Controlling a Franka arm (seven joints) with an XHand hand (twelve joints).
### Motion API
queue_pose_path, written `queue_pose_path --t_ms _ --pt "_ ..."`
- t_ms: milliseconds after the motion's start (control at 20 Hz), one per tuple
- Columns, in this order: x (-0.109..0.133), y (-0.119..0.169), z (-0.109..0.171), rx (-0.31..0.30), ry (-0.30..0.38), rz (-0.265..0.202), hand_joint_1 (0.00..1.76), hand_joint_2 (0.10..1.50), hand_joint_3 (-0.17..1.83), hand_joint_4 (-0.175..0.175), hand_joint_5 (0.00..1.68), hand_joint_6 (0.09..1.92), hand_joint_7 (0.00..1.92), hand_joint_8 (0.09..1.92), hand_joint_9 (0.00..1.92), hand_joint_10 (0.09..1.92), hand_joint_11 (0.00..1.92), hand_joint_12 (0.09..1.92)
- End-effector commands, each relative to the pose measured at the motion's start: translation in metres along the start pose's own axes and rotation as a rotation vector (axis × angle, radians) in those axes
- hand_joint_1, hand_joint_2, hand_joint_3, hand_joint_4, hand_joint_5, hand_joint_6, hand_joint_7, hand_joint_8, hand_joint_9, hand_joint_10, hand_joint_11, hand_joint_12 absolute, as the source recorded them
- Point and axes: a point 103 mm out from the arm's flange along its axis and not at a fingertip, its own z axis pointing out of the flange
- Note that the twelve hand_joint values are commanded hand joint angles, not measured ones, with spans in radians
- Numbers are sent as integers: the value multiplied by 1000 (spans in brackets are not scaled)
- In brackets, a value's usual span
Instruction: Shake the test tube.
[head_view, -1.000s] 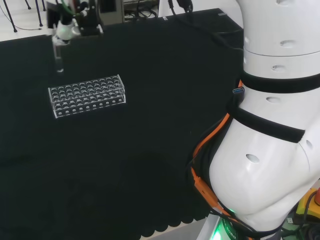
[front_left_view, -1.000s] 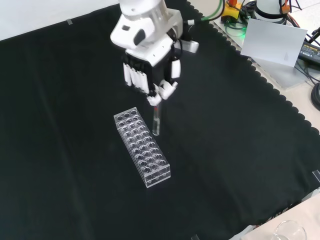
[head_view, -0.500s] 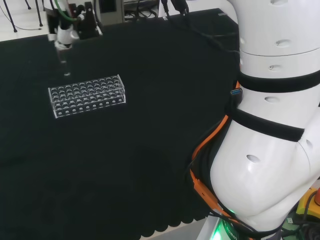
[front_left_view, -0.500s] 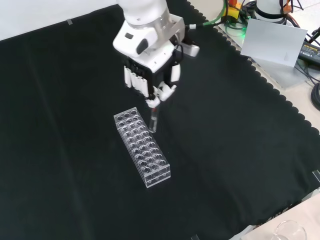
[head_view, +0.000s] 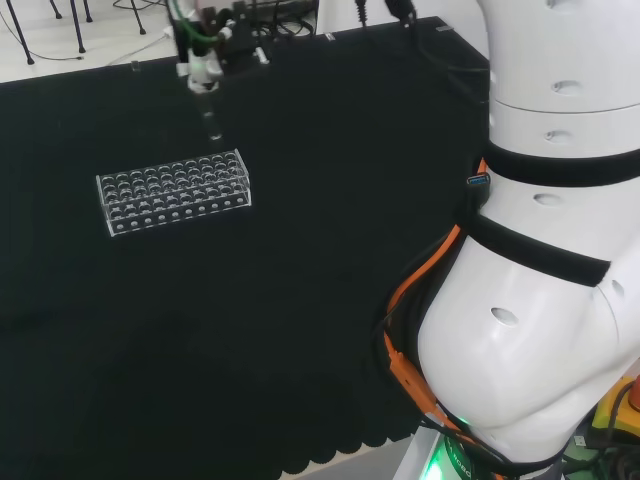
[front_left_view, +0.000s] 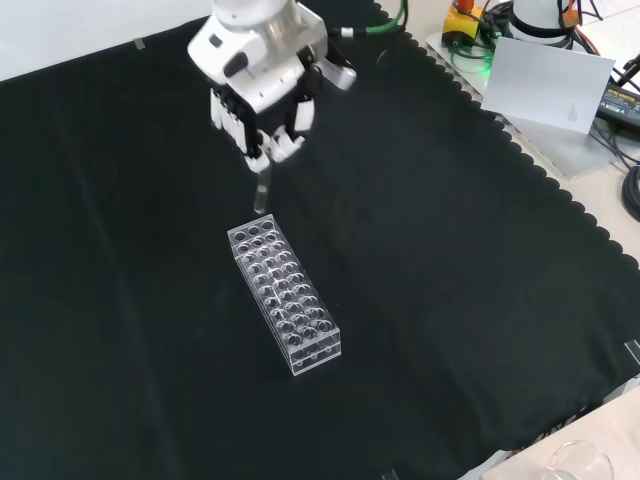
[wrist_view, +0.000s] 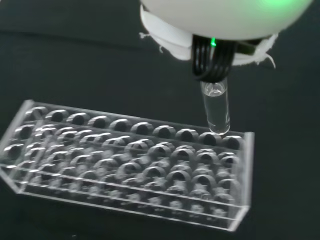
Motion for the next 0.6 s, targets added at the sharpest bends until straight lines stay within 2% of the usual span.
queue_pose_path --t_ms 50,350,500,600 --pt "18 2 -4 -17 44 -38 1444 565 728 -175 1392 207 1440 701 1333 575 1106 1228" --pt "68 6 -6 -17 87 -136 1444 565 728 -175 1392 205 1440 701 1333 574 1106 1227" --pt "79 7 -7 -20 90 -160 1444 565 728 -175 1393 204 1440 701 1334 573 1105 1227" --pt "80 8 -8 -18 84 -161 1444 565 728 -175 1393 204 1440 701 1334 573 1105 1227"
